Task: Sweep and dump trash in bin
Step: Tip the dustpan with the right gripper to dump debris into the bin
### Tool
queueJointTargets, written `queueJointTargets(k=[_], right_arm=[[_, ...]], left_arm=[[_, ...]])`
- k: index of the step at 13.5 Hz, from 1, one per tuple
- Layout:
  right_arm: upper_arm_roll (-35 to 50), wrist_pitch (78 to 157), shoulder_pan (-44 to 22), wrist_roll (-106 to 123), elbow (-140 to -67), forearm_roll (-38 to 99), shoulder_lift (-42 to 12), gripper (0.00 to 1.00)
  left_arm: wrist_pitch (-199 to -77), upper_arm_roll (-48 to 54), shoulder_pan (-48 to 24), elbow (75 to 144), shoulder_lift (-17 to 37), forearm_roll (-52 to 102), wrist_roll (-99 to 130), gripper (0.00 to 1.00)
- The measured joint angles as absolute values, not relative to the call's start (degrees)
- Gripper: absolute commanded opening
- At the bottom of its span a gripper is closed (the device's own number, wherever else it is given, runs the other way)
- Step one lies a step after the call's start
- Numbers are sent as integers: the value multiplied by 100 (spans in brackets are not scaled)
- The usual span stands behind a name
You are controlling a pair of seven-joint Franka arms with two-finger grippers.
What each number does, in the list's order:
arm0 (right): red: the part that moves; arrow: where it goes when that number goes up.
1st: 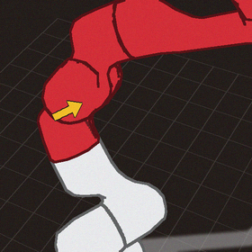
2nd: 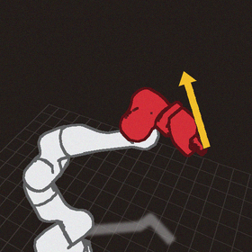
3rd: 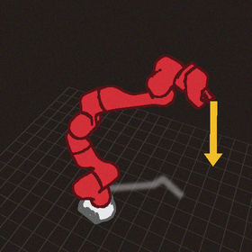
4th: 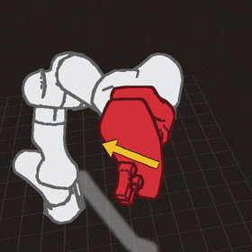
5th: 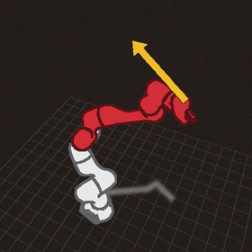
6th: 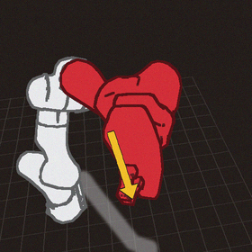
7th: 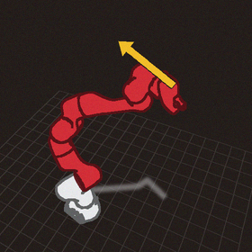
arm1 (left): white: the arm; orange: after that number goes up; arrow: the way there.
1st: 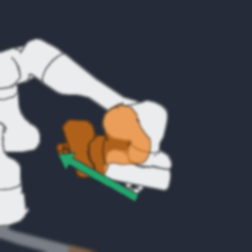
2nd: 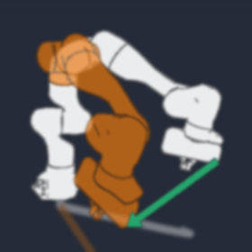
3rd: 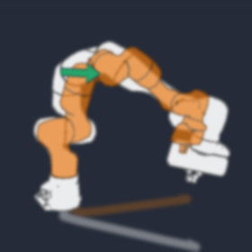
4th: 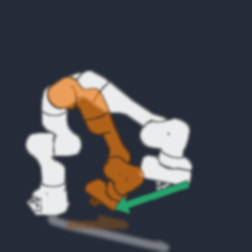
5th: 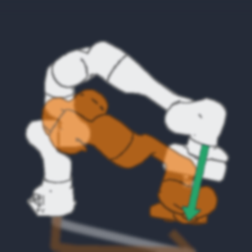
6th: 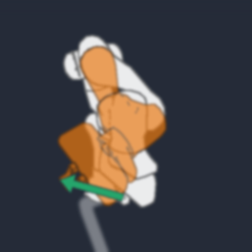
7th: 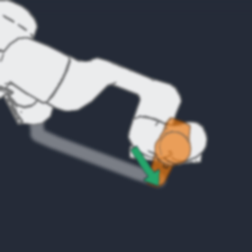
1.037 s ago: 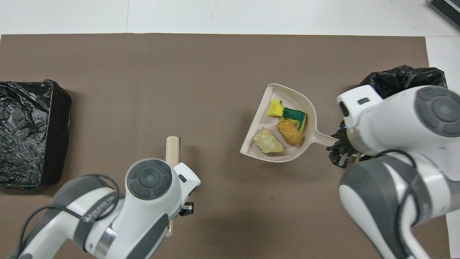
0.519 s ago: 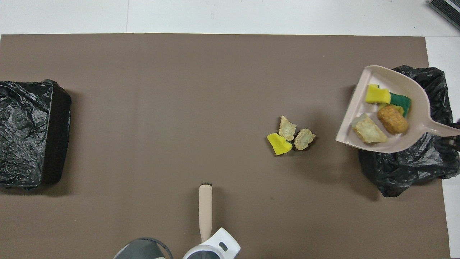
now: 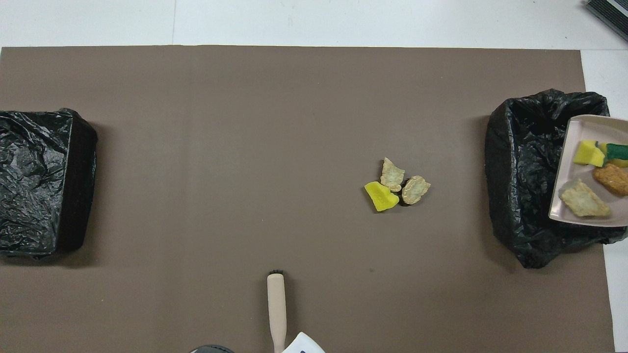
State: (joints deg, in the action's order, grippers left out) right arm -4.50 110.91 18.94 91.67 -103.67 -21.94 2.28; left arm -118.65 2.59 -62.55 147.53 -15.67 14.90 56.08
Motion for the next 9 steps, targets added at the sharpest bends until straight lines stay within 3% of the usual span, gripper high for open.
queueJointTargets(k=[3,4,6,7,8,9], right_arm=[[-318,11132,1834,9291,-10395,-3018,193,0],[-306,11167,1758,9407,-10432,-3259,170,0],[-292,11313,1523,9607,-10508,-3867,135,0],[-288,11341,1384,9643,-10523,-4147,125,0],[-285,11357,1277,9687,-10527,-4350,119,0],[-284,11361,1193,9741,-10528,-4546,117,0]], left_arm=[[-11888,246,-6255,14770,-1568,1490,5558,7],[-11905,236,-6255,14776,-1568,1490,5541,15],[-11911,220,-6255,14788,-1568,1490,5437,44],[-11912,209,-6254,14795,-1568,1490,5393,53],[-11912,196,-6253,14800,-1568,1490,5367,100],[-11914,183,-6249,14801,-1568,1490,5349,100]])
